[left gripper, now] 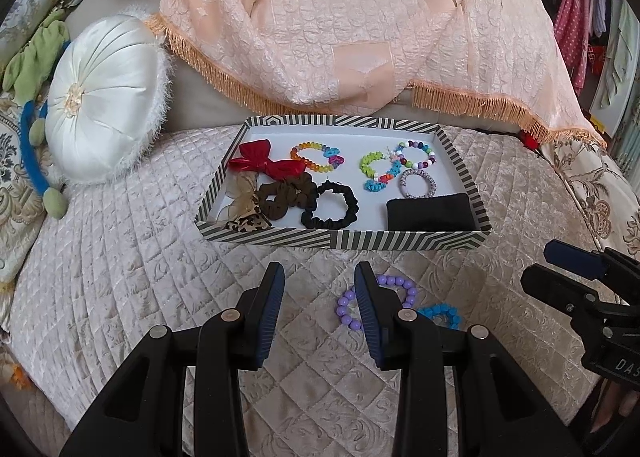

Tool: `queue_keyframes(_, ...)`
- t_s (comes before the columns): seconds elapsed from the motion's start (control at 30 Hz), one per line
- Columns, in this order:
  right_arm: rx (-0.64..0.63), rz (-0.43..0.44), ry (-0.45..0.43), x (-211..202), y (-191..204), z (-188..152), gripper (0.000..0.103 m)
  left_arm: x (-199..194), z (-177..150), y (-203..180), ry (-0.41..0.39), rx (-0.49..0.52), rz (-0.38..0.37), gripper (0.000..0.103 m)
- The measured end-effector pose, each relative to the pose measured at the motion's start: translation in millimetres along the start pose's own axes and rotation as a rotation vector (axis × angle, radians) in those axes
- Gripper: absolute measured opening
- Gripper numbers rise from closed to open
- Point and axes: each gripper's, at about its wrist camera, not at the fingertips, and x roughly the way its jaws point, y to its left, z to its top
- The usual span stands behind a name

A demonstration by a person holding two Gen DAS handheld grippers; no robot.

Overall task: Organize jewelry
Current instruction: 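Withdraw both tools toward the purple and blue bead bracelets, then grasp the purple bead bracelet with left tool while right tool grasps blue bracelet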

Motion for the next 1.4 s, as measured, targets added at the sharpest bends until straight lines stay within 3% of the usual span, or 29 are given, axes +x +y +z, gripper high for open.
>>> queue_keyframes(0.53,-0.019,-0.007,0.039,14,-1,-5,0.058,12,-4,2,0.029,-0.007,-0.022,0.027)
queue_keyframes(1.13,-0.1,-0.081,0.242,101,3,-38,0.056,61,-16,17,0.191,-0.095,-0.107,0.027)
queue_keyframes(1.2,-0.141,-0.11,0.228,102,8,-40,0.046,65,-17,15,0.202,-0.096,-0.12,0.027)
queue_keyframes(1.27,-0.172,-0.141,0.222,100,9,-41,0.015,71,-18,13,0.22,-0.095,-0.141,0.028)
queue_keyframes(1.4,-0.122,-0.122,0.229,93,-7,-38,0.012,80,-17,7,0.238,-0.085,-0.151,0.028)
